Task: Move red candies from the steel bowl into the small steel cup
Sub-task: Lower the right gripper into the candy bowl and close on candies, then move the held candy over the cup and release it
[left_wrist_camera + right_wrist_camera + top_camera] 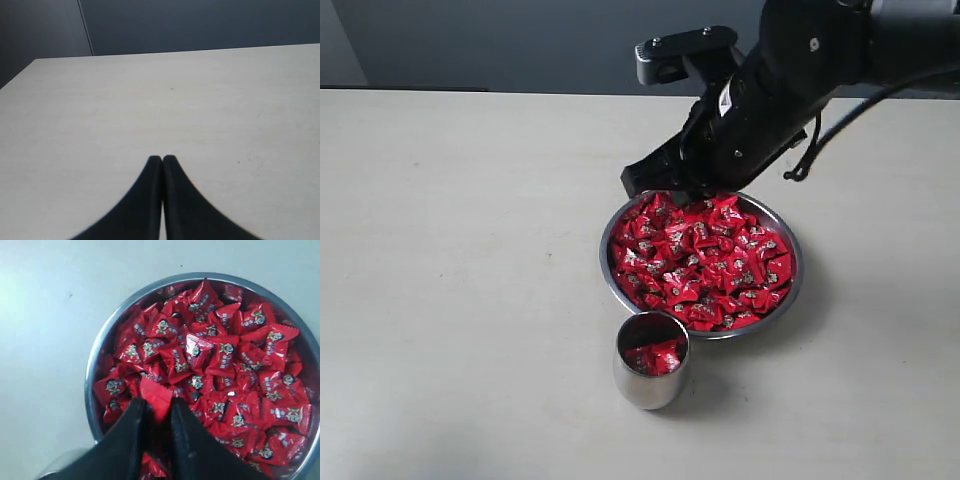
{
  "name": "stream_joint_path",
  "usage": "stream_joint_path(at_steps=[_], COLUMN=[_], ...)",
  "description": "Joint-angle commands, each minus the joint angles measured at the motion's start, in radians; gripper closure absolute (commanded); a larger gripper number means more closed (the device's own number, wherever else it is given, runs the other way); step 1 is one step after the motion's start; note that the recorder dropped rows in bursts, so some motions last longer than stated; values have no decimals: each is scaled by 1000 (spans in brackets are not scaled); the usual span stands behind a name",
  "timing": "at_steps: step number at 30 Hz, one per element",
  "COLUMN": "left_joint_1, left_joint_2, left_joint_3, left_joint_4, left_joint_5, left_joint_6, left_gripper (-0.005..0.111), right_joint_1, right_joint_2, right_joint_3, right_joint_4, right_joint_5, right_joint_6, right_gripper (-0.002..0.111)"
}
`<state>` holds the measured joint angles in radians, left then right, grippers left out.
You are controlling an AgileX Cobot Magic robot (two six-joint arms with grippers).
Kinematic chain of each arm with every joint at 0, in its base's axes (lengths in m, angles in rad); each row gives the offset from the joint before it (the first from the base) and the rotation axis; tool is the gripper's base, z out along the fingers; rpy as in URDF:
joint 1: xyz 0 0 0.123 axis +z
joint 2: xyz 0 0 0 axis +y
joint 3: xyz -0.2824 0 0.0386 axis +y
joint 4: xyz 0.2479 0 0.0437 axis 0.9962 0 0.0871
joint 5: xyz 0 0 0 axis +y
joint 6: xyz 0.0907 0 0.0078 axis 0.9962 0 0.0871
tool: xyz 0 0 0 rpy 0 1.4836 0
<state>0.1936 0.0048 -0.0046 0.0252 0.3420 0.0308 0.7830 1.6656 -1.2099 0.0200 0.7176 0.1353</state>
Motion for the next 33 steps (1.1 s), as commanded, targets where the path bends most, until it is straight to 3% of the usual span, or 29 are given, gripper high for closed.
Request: stream_joint_path(at_steps=[1, 5, 13, 33], left_joint_1=[-7, -7, -7, -7], left_joint_2=[-5, -5, -5, -5], left_joint_3=[5, 5, 5, 5], left_joint_4=[2, 2, 2, 2], left_joint_5=[-8, -8, -8, -8], left_joint_6=[-1, -1, -1, -1], left_gripper=[106, 106, 106, 106], right_joint_1=[56, 129, 224, 232], right_joint_2=[-74, -110, -122, -17], right_joint_3=[133, 229, 250, 250], right_joint_4=[67, 84, 105, 93], right_joint_5=[-108, -168, -163, -172], right_joint_6=[16, 16, 21, 25], right_gripper=[109, 109, 109, 109])
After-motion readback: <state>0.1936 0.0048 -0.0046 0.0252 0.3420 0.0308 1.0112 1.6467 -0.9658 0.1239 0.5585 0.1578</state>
